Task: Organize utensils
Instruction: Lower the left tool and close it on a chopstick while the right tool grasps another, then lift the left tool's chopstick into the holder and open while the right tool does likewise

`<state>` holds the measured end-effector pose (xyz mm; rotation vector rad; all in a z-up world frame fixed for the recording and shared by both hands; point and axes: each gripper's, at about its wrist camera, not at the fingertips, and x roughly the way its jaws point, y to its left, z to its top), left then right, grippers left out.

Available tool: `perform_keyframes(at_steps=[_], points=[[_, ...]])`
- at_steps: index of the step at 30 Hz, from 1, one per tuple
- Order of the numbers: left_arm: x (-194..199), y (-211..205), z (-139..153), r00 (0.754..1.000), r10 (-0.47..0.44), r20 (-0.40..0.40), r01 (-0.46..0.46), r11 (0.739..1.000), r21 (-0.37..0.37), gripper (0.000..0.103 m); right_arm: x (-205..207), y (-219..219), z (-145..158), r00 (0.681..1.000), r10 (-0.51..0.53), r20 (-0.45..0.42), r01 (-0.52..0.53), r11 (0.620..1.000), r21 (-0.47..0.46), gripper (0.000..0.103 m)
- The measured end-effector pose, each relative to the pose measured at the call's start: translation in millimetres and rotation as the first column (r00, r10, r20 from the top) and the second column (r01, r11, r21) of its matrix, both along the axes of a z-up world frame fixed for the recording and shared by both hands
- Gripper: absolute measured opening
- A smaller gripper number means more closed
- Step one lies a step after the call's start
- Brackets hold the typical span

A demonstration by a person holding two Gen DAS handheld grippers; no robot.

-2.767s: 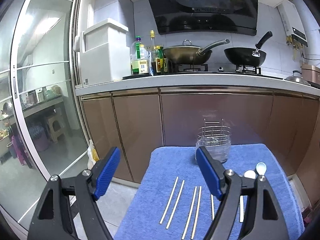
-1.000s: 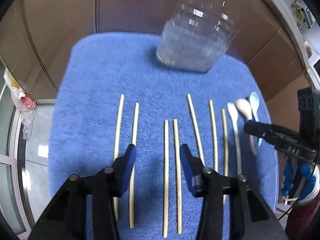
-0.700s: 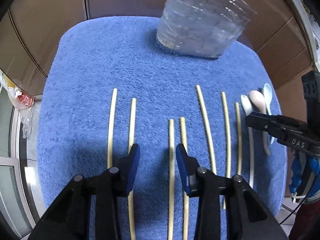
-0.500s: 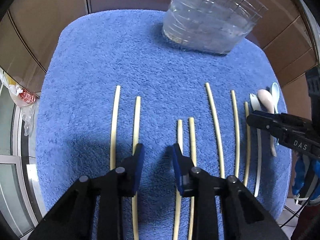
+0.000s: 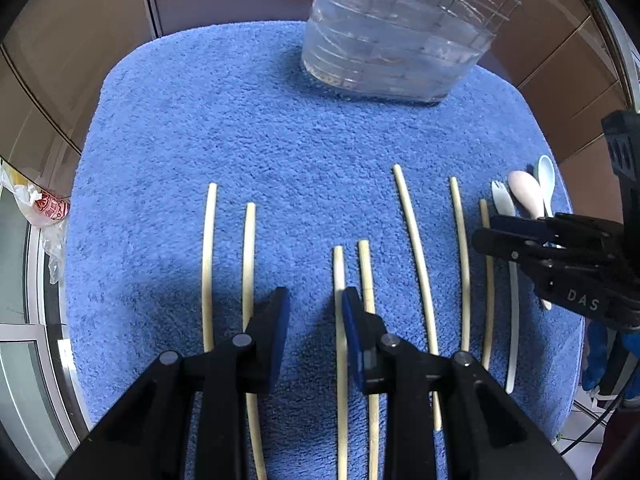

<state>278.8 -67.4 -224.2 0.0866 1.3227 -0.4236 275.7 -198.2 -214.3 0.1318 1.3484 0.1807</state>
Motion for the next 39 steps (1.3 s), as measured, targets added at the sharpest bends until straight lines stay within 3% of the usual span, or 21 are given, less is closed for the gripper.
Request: perform_keyframes(at_steps=[7,13,16,20,27,34,39], points=[[3,-19,-3,1.000,-0.026,-0.004,0.026,0.999,0.045,0.025,5,-1,-1,1.000,0.010,-0.024,-0.011,1.000,-0.022,0.016],[8,-20,-7,1.000,-0.010,0.000,0.010,0.997,0.083,0.007,12,15,-5,0.999,0.031,-0.040,-0.034,0.997,-0.072,0.014],[5,-18,-7,1.000,0.000,0.018,-0.002,0.996,0.092,0.006,11,28,-7,0.999,0.039,-0.029,-0.042,0.993,-0.114,0.014],[-1,-18,-8,0.999,0.021,0.044,-0.024,0.996,0.087,0.005,8,41,-9,1.000,0.015,0.000,-0.015,0.988,-0.152,0.013],[-21,6,5,0.996,0.039,0.078,-0.041,0.999,0.022,0.005,-4,45,-3,0.999,-0.036,0.029,0.038,0.997,-0.074,0.006],[-54,27,49,0.982,0.057,0.178,-0.051,0.998,-0.040,0.005,-37,45,35,0.989,-0.023,0.148,0.016,0.999,0.049,0.006],[-66,41,99,0.949,0.102,0.299,-0.069,0.991,-0.117,0.005,-69,37,83,0.935,-0.003,0.354,-0.045,0.991,0.127,0.006]])
